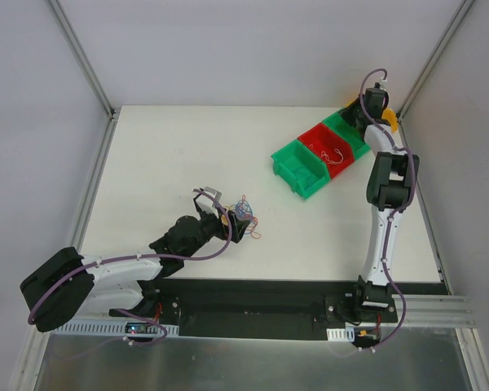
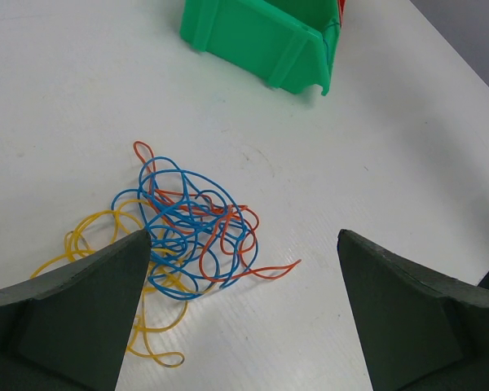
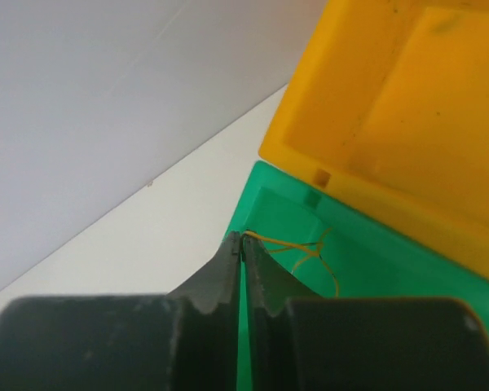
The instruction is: Untangle the cables
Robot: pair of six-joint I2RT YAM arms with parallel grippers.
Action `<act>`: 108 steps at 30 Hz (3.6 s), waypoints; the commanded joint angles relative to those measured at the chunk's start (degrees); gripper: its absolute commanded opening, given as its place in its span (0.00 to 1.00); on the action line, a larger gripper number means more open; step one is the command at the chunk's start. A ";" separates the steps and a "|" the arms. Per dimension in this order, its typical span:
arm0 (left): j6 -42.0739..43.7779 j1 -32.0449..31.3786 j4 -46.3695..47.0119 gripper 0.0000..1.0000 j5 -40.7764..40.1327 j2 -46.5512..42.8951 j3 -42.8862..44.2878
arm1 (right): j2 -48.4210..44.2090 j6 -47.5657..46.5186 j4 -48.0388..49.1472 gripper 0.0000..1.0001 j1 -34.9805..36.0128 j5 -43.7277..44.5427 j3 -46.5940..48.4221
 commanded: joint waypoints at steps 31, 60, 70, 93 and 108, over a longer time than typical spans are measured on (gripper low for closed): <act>-0.75 0.60 3.05 0.96 1.23 -1.41 0.90 | -20.93 -7.51 -2.26 0.47 -2.91 -3.52 -20.94; -13.67 8.33 -28.76 0.87 19.24 13.33 27.25 | -41.23 15.51 6.44 0.43 6.58 17.39 -54.15; -11.30 8.33 -39.22 0.54 8.79 24.24 38.25 | -44.05 9.55 12.51 0.44 6.67 14.24 -59.80; -7.70 11.58 -45.82 0.24 6.33 50.35 67.34 | -45.10 12.61 13.29 0.43 7.11 10.10 -64.62; -6.64 14.92 -47.85 0.65 13.24 30.62 53.67 | -45.98 -1.63 1.87 0.51 7.37 6.17 -57.94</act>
